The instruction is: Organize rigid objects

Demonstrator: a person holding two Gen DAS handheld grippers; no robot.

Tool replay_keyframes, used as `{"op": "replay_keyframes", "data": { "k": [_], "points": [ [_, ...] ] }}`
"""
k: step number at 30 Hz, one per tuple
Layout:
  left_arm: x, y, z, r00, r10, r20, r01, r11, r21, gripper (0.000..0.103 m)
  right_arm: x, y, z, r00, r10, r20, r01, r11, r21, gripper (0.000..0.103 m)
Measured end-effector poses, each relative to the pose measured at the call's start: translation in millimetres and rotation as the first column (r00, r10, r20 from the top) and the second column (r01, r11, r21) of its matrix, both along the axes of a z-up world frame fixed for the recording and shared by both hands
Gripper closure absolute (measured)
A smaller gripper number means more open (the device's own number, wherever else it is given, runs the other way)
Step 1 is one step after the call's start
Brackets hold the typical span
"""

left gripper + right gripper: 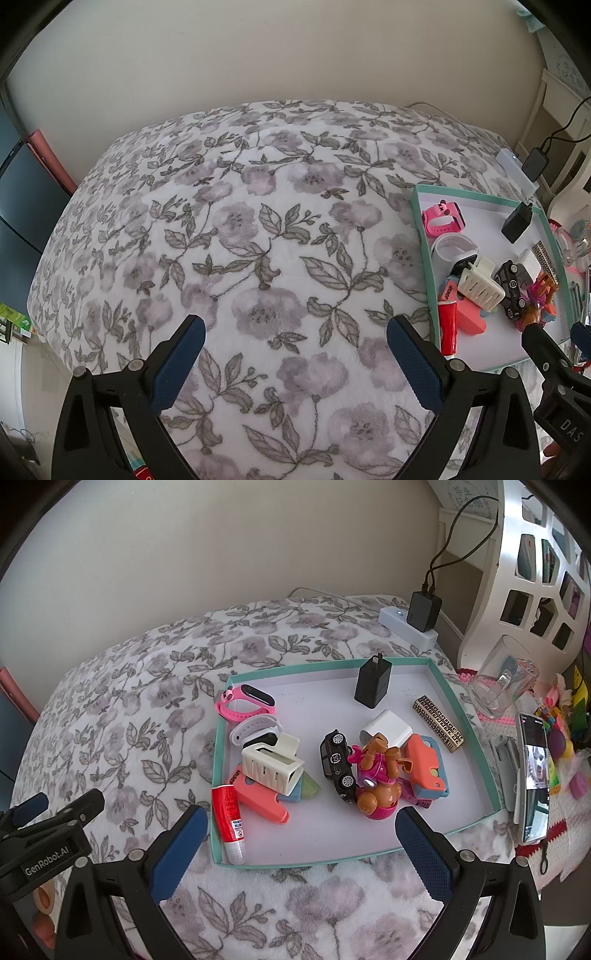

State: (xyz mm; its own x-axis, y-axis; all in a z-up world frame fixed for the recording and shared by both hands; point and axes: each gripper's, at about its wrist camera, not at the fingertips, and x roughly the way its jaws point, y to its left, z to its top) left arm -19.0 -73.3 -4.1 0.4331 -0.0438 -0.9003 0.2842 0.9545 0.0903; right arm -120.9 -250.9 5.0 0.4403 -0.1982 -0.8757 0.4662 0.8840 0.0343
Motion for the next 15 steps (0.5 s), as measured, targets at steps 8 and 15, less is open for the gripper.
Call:
{"op": "replay_keyframes", "data": {
  "k": [8, 15],
  "points": [
    [0.6, 1.0, -2.5, 1.000, 0.011, -0.014, -0.011, 1.000, -0.005, 0.004, 0.3, 0.3, 0.1, 1.000, 0.000, 0.000, 0.000, 1.000, 0.000, 0.000],
    [1.2, 2.3, 0.7, 1.000, 0.018, -0.003, -0.018, 1.000, -0.020, 0.004, 0.3, 0.2, 0.1, 1.000, -0.001, 0.000, 0.001, 1.000, 0.000, 0.000]
  ]
}}
